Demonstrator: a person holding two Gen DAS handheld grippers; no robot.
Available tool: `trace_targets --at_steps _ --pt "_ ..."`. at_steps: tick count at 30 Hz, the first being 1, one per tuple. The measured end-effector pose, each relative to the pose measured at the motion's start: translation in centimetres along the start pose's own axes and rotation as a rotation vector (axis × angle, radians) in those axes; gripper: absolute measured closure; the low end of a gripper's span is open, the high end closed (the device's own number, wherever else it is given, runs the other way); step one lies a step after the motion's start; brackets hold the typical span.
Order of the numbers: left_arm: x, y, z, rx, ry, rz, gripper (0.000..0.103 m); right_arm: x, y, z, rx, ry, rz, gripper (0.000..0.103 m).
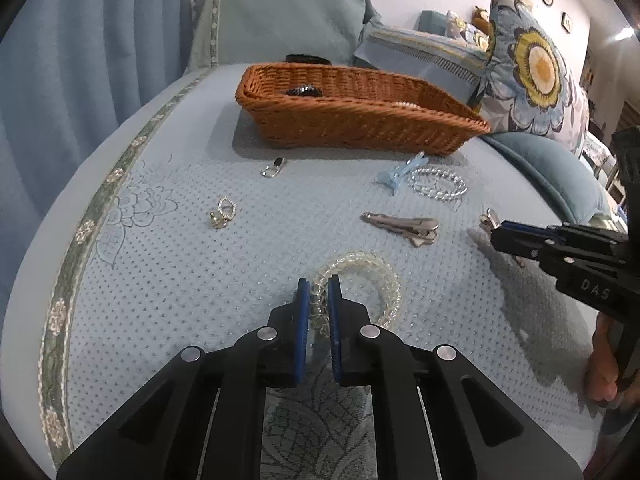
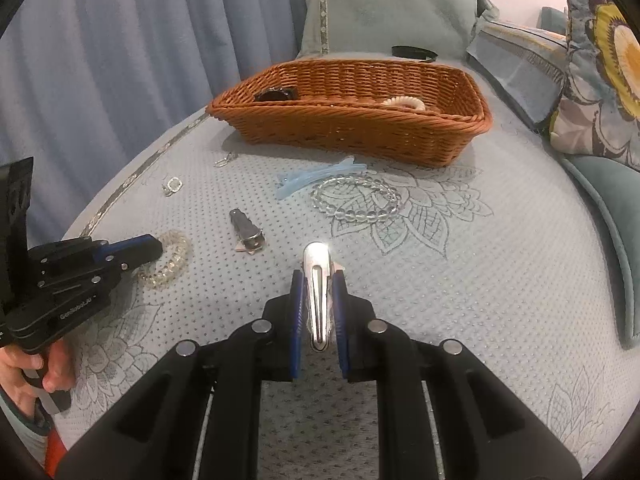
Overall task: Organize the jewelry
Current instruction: 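Carry the bead bracelet and hair clip into the basket and release both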
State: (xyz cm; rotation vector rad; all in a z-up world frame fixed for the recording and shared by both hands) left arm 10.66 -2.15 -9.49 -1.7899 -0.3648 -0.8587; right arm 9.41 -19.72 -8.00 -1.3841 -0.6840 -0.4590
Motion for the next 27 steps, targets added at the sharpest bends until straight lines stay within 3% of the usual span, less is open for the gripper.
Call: trace_targets --at_steps 8,16,21,27 --pt "2.3 -1.8 -1.0 -0.018 -0.012 -0.115 0.096 1.5 -1.4 -0.9 0.0 0.057 -0.064 0.091" --pt "9.9 -3.1 -2.1 -0.043 0.019 -0.22 0.096 8.7 -2.3 -3.4 -0.026 0.118 -0.147 0.091" --pt "15.5 -0.6 -2.6 -0.055 0.013 -0.249 0.096 13.4 0.0 -5.2 -0.03 0.156 -0.136 0.091" --pt "18.2 4.2 -2.0 -0.05 -0.029 -0.209 0.096 16.4 5.2 -6.8 -0.042 0.187 -0.048 0.091"
Point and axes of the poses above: each gripper's, at about its wrist camera, not at the fingertips, and y roughly the way its jaws point, z to its left, x to its top, the point moved 6 cm from there along y, roughly the way its jaws point, and after that the axes turned 7 degrees about -x, right-handed, at the moved point
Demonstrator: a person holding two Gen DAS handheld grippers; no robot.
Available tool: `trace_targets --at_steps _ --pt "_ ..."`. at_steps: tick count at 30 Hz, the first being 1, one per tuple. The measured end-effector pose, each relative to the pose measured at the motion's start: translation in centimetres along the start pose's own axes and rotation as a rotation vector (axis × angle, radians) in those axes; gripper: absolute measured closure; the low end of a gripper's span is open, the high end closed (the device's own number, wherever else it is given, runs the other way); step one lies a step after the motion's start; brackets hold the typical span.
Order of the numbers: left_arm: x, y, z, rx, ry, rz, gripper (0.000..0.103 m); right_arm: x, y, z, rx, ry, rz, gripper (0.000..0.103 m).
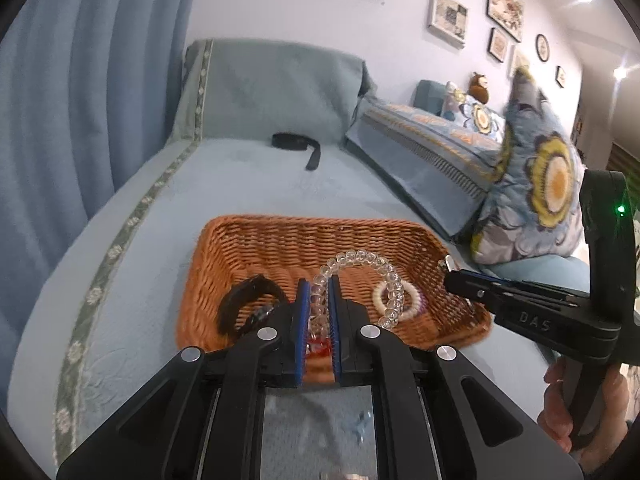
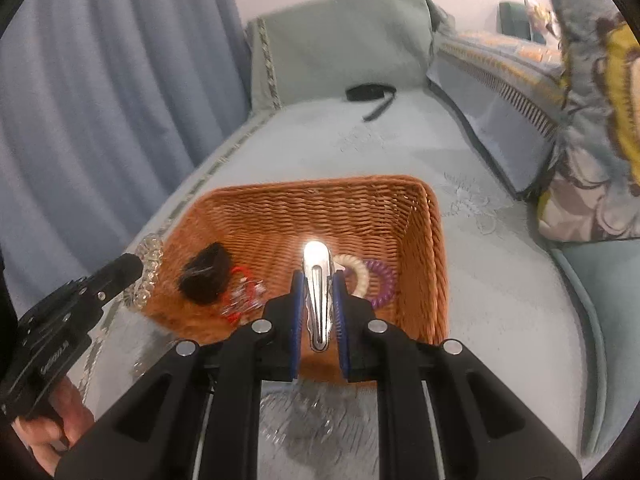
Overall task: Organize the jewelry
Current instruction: 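Carry the bead bracelet and hair clip into the basket and release both, then move both open grippers back toward the remaining jewelry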
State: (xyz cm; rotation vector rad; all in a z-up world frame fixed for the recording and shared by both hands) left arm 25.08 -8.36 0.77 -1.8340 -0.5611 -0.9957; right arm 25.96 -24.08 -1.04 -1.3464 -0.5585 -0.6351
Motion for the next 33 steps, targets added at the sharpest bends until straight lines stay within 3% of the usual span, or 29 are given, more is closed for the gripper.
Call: trace_targets --at_steps 11,14,15,17,21,23,27,29,33 --pt "-1.1 4.3 0.0 0.002 0.009 0.064 0.095 -0.7 4.0 0.1 -0.081 -0.05 0.077 0.091" --pt "-1.5 4.2 -0.3 0.001 0.031 0.074 0.089 -0.7 4.1 -0.1 -0.06 -0.032 0.094 0.088" --pt "-1.7 3.8 -0.3 -0.002 0.033 0.069 0.085 -0.7 3.7 -0.3 -0.058 -0.024 0.085 0.085" --pt "-1.6 2.9 -0.4 -0.012 0.029 0.05 0.075 -0.6 3.0 -0.4 -0.063 -0.02 0.066 0.071" --pt "-1.4 -0.2 -0.5 -0.031 0.021 0.005 0.069 -0.8 0.1 -0.1 -0.054 -0.036 0.02 0.07" --pt "-1.2 -1.9 -0.7 -0.036 0.017 -0.024 0.06 -0.9 -1.3 0.3 -0.043 -0.044 0.0 0.07" --pt "-1.2 -5.0 -1.5 -0.056 0.014 -0.058 0.056 -1.8 -4.6 1.2 -0.008 -0.077 -0.04 0.07" --pt "-1.6 -6.7 -1.9 -0.054 0.014 -0.08 0.042 -2.5 -5.7 1.4 0.018 -0.087 -0.045 0.07" --pt "-3.5 -8.9 -2.9 -0.063 0.025 -0.087 0.037 -4.9 -6.8 1.3 0.055 -0.108 -0.028 0.07"
Point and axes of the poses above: each gripper's, at about its wrist camera, not at the fingertips, and y roughly the way its jaws point, z to its left, x to its top, the point moved 6 cm from there along y, roughly the way its jaws point, and after that the axes turned 7 degrees about -x, right-handed, at the moved point
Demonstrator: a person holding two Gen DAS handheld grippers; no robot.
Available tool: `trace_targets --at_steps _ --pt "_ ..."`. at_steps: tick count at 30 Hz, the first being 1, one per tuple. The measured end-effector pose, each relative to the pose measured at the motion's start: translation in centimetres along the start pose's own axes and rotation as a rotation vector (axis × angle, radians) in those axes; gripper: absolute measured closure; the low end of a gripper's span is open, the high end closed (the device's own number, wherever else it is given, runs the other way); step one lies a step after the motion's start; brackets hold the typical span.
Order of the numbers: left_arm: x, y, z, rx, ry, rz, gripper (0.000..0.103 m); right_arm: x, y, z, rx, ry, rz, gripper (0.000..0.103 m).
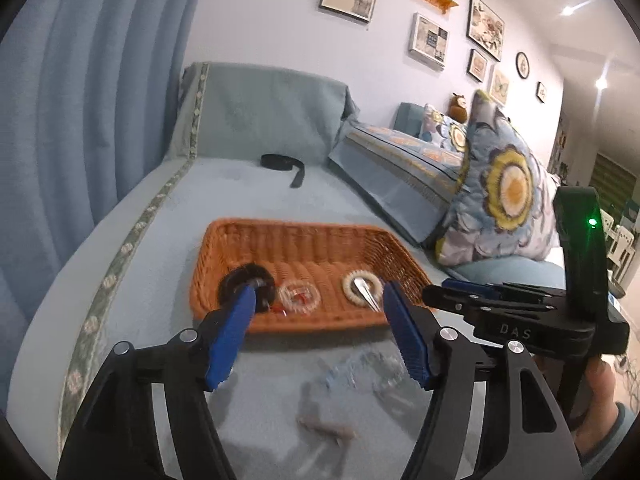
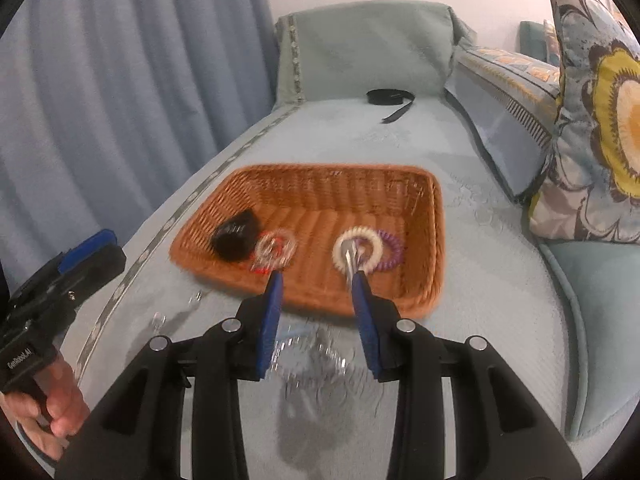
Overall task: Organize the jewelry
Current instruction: 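Move both open grippers back toward the remaining jewelry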
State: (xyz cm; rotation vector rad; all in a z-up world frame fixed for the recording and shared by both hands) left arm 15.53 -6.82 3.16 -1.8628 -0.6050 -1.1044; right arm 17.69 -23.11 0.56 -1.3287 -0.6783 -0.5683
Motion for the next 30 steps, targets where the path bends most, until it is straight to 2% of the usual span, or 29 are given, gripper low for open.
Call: trace_targets --at_steps 2,9,21,23,25,27,30 --pt "-1.4 -0.2 -0.4 0.003 0.003 0.02 0.032 -1.2 0.1 -0.1 0.006 -0.001 0.018 0.07" --pt "-7.9 1.6 -1.1 0.054 0.047 0.159 0.032 -4.8 3.0 -1.4 0.009 0.028 0.093 0.07" --pt "-11.0 6.1 0.8 0.141 0.006 0.327 0.034 -5.8 8.0 0.1 -0.046 -0.031 0.185 0.071" --pt "-11.5 6.5 1.3 0.151 -0.018 0.359 0.044 -5.9 8.1 0.6 -0.044 -0.054 0.19 0.08" --pt "-11.4 6.2 1.7 0.138 -0.039 0.353 0.048 -6.3 7.9 1.1 -0.033 -0.086 0.194 0.089" --pt "-11.6 5.7 1.9 0.14 -0.03 0.365 0.054 -6.7 7.6 1.7 -0.028 -0.111 0.193 0.09" --pt "-12.1 4.6 2.3 0.133 -0.021 0.373 0.056 -7.6 6.8 2.3 -0.017 -0.123 0.196 0.09"
Point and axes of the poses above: each gripper's, at about its wrist camera, not at the fingertips, and y roughly the way its jaws point, z to its left, x to its top, the point moved 6 cm from there along y, roughly the way its jaws point, and after that the axes turned 7 degrees about -x, right-handed, at the moved point
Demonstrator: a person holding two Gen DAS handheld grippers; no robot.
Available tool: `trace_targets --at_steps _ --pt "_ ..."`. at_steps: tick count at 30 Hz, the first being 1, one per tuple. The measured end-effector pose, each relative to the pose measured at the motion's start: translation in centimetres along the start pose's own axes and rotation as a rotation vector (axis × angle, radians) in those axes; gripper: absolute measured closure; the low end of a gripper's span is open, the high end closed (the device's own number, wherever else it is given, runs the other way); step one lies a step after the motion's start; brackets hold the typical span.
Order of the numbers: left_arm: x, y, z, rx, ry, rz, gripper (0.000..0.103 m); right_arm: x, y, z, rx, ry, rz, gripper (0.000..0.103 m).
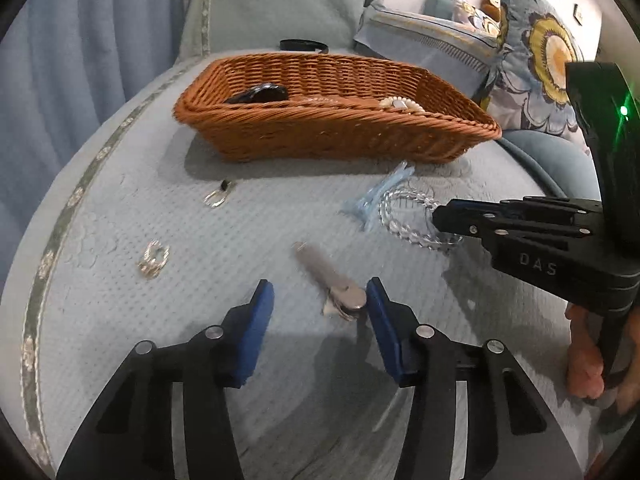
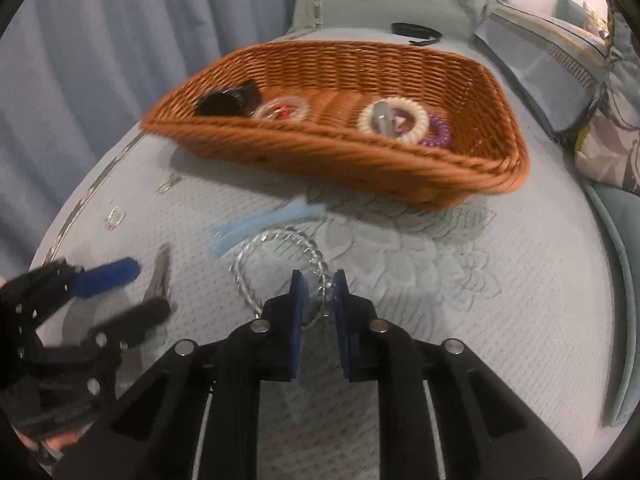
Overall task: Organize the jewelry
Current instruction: 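Move both open grippers back toward the remaining jewelry, then grasp the silver keys with the left gripper while the right gripper grasps the clear bead bracelet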
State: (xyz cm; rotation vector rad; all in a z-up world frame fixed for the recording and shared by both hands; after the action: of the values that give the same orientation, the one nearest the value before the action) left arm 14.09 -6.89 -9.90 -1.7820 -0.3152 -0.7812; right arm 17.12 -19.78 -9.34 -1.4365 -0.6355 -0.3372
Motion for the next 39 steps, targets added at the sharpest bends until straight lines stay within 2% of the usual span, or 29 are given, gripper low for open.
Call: trace_targets --at_steps 6,13,19,22,24,26,28,33,35,39 --pt "-1.5 -1.9 1.0 -0.058 0.003 -0.011 0.056 -1.6 -1.4 0.4 0.008 0.026 -0.006 0.09" --pt "-0.7 -1.2 0.4 -0.104 -0.007 -0.027 0.053 -1.3 -1.2 0.0 0.001 0.061 -0.007 0.087" --pt "0.3 0.0 0.0 -0.094 -0.017 -0.02 0.053 -0.3 -0.4 0.7 -0.041 0.032 -0.016 0.077" --pt "0.4 0.3 -0.2 -0.073 -0.003 -0.016 0.053 -0.3 -0.1 1.0 -0.07 0.008 -0.015 0.076" --pt "0.4 0.4 -0.2 -0.052 -0.004 -0.019 0.06 -0.4 -0.1 1.4 -0.101 -0.02 -0.015 0.076" --pt "0.3 0.3 0.2 -0.045 -0.014 -0.021 0.073 -0.5 -0.2 1.7 -0.128 -0.041 -0.023 0.078" --pt "0.4 0.3 0.4 -0.056 -0.025 -0.024 0.078 -0.7 -0.3 2.0 -0.132 -0.05 -0.028 0.082" --pt "0.4 0.2 0.5 -0.059 -0.026 -0.027 0.082 -1.0 -0.5 2.2 -0.126 -0.063 -0.038 0.09" --pt "0.3 0.2 0.4 -0.062 -0.023 -0.029 0.082 -1.2 -0.7 2.4 -0.124 -0.072 -0.041 0.097" --pt "0.3 0.1 0.2 -0.08 -0.019 -0.037 0.082 -1.8 -1.1 2.8 -0.109 -0.074 -0.047 0.097"
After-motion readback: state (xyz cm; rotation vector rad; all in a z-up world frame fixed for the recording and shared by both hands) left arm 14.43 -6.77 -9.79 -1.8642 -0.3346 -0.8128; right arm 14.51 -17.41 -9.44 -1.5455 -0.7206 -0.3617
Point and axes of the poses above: each gripper's, at about its wrist camera, not at the fingertips, and y roughly the way its jaws point, z to its left, x to its top, the point moved 6 cm from there along y, roughly the way its jaws point, and after that the axes turned 7 degrees about -x, right-handed, at the moved point
